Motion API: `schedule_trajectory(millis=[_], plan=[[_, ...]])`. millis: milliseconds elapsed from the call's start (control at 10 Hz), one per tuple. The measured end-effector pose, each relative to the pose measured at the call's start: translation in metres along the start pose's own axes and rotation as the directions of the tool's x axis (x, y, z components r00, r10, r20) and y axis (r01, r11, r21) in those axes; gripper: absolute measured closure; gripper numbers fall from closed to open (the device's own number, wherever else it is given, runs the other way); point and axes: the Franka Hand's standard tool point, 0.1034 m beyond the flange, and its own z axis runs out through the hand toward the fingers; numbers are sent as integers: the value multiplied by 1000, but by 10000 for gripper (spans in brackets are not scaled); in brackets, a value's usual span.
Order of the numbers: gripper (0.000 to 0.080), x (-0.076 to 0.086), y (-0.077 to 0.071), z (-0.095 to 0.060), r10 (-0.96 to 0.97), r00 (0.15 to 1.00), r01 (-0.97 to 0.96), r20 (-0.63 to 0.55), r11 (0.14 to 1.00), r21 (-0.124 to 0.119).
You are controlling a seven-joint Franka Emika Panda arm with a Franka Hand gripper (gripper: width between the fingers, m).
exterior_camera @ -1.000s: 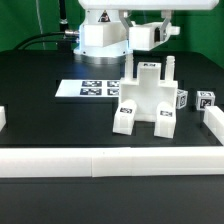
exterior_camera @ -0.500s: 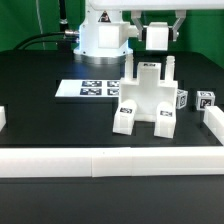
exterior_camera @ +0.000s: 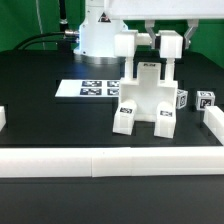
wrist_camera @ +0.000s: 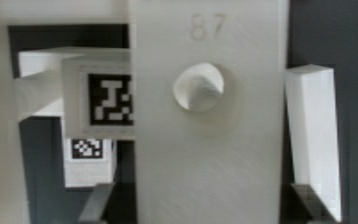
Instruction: Assemble chair
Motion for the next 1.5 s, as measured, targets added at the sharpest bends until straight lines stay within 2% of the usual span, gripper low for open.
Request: schedule_trajectory(millis=[1300,1500], plan=[[515,2,-3,2,77,997,-77,-1,997,-1],[515,1,-2,2,103,995,-103,-10,995,8]])
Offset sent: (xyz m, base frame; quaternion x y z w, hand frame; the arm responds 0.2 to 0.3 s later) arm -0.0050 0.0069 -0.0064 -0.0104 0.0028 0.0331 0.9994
